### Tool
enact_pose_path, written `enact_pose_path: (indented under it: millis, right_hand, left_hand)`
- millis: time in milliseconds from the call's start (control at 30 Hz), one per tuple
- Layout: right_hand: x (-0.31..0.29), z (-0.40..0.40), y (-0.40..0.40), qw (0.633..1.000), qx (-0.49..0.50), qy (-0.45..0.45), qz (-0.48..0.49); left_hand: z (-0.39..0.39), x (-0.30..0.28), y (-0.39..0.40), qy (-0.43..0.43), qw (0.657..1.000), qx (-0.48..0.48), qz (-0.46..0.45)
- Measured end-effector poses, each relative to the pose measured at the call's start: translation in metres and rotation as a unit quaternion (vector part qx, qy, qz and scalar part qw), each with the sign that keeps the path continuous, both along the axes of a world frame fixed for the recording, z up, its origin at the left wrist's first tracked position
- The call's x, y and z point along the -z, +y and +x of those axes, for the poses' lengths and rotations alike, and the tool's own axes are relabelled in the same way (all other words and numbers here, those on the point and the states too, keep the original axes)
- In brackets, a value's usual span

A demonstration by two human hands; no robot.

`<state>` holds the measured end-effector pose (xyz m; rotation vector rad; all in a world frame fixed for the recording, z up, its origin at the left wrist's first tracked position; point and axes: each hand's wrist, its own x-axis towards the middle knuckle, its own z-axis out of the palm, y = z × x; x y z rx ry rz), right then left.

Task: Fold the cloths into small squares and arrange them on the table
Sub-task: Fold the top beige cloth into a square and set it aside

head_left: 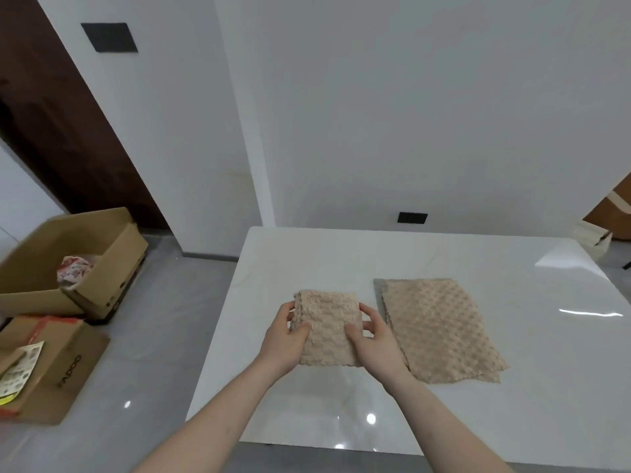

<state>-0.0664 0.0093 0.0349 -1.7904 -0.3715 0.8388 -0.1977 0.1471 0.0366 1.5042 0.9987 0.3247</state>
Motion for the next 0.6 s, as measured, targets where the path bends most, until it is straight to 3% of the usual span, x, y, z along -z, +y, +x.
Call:
enact_pose_path:
  millis: [600]
  right_hand:
    - [0.009, 0.003, 0.131, 1.0, -0.013, 0.016, 0.003]
  left_hand:
    - [-0.003, -0.004, 0.135, 0.037, 0.999, -0.006, -0.009]
